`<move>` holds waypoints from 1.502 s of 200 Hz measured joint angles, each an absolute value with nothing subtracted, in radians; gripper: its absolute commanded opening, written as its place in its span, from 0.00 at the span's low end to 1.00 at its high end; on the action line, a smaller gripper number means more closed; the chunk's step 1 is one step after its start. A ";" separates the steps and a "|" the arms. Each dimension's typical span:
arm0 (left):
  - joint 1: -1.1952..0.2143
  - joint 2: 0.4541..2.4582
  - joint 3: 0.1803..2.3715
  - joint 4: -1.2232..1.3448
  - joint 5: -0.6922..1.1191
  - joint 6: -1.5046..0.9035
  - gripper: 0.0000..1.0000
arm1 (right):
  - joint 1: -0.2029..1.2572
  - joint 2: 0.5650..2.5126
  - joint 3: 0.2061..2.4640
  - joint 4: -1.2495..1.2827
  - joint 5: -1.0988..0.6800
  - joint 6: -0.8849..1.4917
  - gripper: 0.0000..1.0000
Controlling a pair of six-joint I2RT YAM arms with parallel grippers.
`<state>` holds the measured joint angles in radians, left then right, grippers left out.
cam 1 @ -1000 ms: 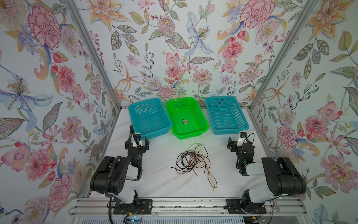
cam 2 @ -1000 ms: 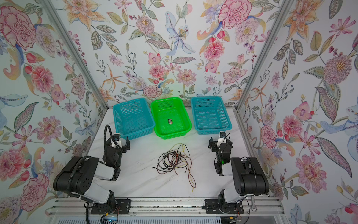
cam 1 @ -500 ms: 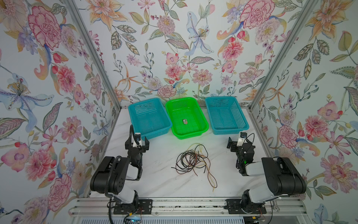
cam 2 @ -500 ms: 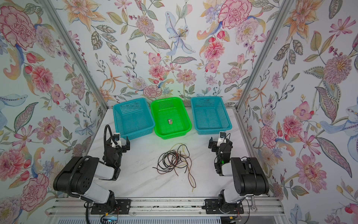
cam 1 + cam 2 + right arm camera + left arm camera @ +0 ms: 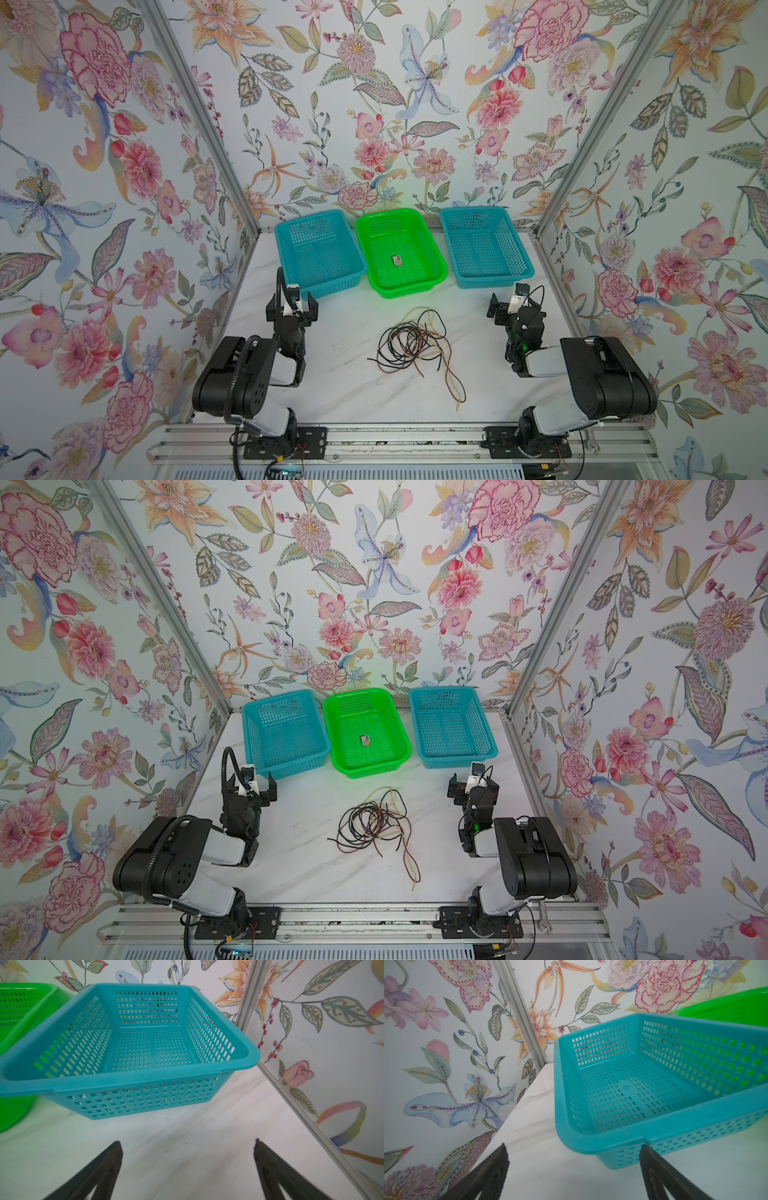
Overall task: Untangle and sort cables by color
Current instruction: Untie the cable.
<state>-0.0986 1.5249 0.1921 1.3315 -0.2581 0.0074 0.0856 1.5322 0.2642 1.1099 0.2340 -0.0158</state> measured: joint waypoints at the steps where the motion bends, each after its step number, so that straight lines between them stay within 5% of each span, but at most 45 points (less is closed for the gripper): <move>1: -0.100 1.521 0.192 1.330 -0.262 0.007 0.99 | 0.087 1.531 0.263 1.112 0.236 -0.017 0.99; 46: -0.165 1.097 0.195 1.078 -0.375 -0.080 0.99 | 0.173 1.222 0.258 0.906 0.389 0.021 0.99; 106: -0.171 0.669 0.194 0.748 -0.170 -0.267 0.99 | 0.053 0.881 0.471 0.344 0.128 0.246 0.99; 132: -0.214 0.619 0.200 0.632 -0.080 -0.317 0.99 | 0.179 0.928 0.551 0.121 0.029 0.240 0.96; 175: -0.379 0.687 0.226 0.522 -0.031 -0.329 0.99 | 0.690 1.166 0.729 -0.118 0.050 0.167 0.76; 204: -0.435 0.759 0.247 0.491 -0.024 -0.322 0.99 | 0.885 1.356 0.858 -0.192 0.102 0.147 0.70; 300: -0.439 0.750 0.243 0.461 -0.017 -0.322 0.99 | 0.997 1.601 0.972 -0.251 0.186 0.172 0.62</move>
